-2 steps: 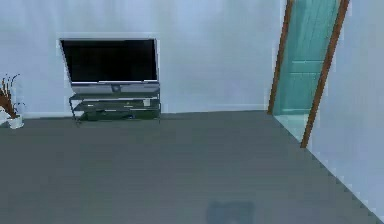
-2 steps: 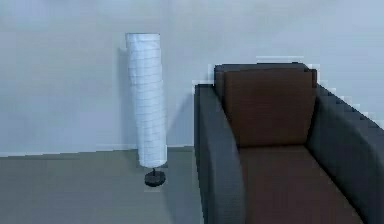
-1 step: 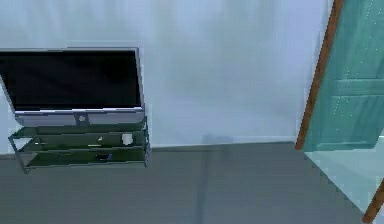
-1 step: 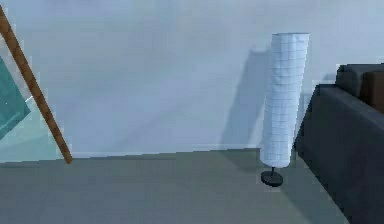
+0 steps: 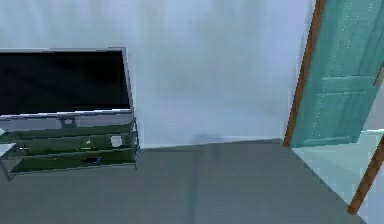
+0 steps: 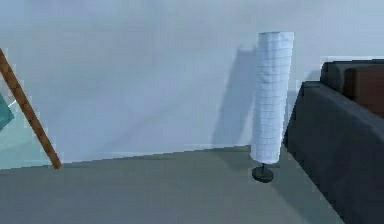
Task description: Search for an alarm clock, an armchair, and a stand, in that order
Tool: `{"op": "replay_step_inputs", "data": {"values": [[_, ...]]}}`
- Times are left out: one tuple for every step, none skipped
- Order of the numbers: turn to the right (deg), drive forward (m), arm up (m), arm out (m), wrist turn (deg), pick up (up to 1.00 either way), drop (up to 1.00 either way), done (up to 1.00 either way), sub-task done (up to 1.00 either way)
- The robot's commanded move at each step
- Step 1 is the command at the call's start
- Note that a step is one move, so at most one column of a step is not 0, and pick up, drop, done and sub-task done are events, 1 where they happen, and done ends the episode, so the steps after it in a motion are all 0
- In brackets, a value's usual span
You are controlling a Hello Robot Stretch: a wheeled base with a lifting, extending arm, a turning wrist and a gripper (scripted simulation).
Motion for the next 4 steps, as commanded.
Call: {"op": "replay_step_inputs", "data": {"values": [[0.0, 1.0, 0.0, 0.0, 0.0, 0.0, 0.0, 0.0, 0.0], [0.0, 0.2, 0.0, 0.0, 0.0, 0.0, 0.0, 0.0, 0.0], [-45.0, 0.0, 0.0, 0.0, 0.0, 0.0, 0.0, 0.0, 0.0], [-18.0, 0.0, 0.0, 0.0, 0.0, 0.0, 0.0, 0.0, 0.0]]}}
